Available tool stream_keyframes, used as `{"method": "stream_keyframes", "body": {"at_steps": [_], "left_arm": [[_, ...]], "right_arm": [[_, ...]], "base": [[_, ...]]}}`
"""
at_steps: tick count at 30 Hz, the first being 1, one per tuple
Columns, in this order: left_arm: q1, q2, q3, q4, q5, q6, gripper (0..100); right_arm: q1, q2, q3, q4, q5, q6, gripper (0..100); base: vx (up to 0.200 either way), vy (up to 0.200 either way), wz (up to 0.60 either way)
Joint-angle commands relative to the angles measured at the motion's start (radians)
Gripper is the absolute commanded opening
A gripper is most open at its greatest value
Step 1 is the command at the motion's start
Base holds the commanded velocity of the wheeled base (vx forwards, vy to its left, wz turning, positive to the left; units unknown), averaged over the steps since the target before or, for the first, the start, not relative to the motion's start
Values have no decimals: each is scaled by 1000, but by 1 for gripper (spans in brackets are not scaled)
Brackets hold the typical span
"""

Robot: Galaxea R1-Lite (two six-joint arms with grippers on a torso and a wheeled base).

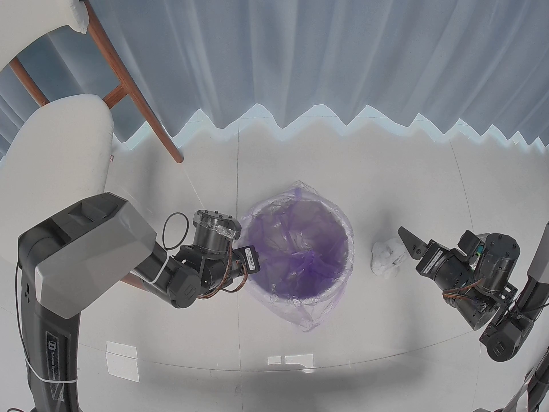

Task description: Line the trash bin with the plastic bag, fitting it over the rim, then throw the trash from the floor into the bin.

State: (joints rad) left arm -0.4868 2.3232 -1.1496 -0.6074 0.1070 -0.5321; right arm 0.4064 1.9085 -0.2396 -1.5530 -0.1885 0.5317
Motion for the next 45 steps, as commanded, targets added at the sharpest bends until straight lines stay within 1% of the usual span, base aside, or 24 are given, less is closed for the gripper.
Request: {"method": "stream_keyframes", "body": {"at_steps": [1, 4, 7, 10, 12, 13, 14, 16, 19, 20, 21, 23, 25, 29, 30, 31, 32, 35, 37, 45], "left_arm": [[10, 2, -9, 0, 11, -19, 0], [37, -44, 17, -2, 22, -22, 0], [66, -105, 54, -2, 11, -23, 0], [94, -165, 85, 0, -29, -22, 0], [116, -217, 116, 0, -76, -22, 0], [117, -220, 119, 0, -81, -22, 0], [131, -258, 145, -2, -130, -22, 0], [143, -295, 177, -3, -191, -19, 0], [165, -363, 232, -9, -334, -14, 0], [166, -378, 251, -17, -369, -14, 0], [166, -381, 254, -18, -375, -14, 0], [168, -432, 320, -63, -468, -9, 0], [168, -450, 357, -91, -504, 1, 0], [168, -455, 384, -104, -507, 46, 0], [168, -456, 389, -104, -506, 63, 0], [168, -456, 389, -104, -506, 63, 0], [160, -456, 390, -104, -504, 67, 0], [154, -458, 389, -104, -503, 67, 0], [151, -458, 389, -104, -501, 67, 0], [129, -485, 404, -103, -501, 66, 0]], "right_arm": [[-20, 9, 20, -16, 0, 1, 100], [-43, 4, 17, -16, 0, 17, 100], [-80, 0, 17, -15, 4, 83, 100], [-100, 3, 34, -13, 15, 148, 100], [-97, -3, 59, -13, 50, 186, 100], [-97, -3, 62, -13, 54, 188, 100], [-89, -11, 89, -15, 103, 208, 100], [-72, -23, 117, -15, 167, 223, 100], [-38, -39, 164, -15, 313, 278, 100], [-31, -42, 166, -15, 345, 287, 100], [-31, -42, 166, -15, 350, 289, 100], [-4, -59, 151, -16, 417, 306, 100], [17, -60, 129, -15, 445, 320, 100], [65, -60, 98, -16, 454, 323, 100], [94, -65, 80, -15, 454, 323, 100], [94, -65, 80, -15, 454, 323, 100], [120, -69, 69, -15, 454, 318, 100], [147, -57, 69, -12, 452, 312, 100], [154, -40, 69, -6, 452, 307, 100], [135, 27, 42, -6, 445, 300, 100]], "base": [[0, 0, 0], [0, 0, 0], [0, 0, 0], [0, 0, 0], [0, 0, 0], [0, 0, 0], [0, 0, 0], [0, 0, 0], [0, 0, 0], [0, 0, 0], [0, 0, 0], [0, 0, 0], [0, 0, 0], [0, 0, 0], [0, 0, 0], [0, 0, 0], [0, 0, 0], [0, 0, 0], [0, 0, 0], [0, 0, 0]]}}
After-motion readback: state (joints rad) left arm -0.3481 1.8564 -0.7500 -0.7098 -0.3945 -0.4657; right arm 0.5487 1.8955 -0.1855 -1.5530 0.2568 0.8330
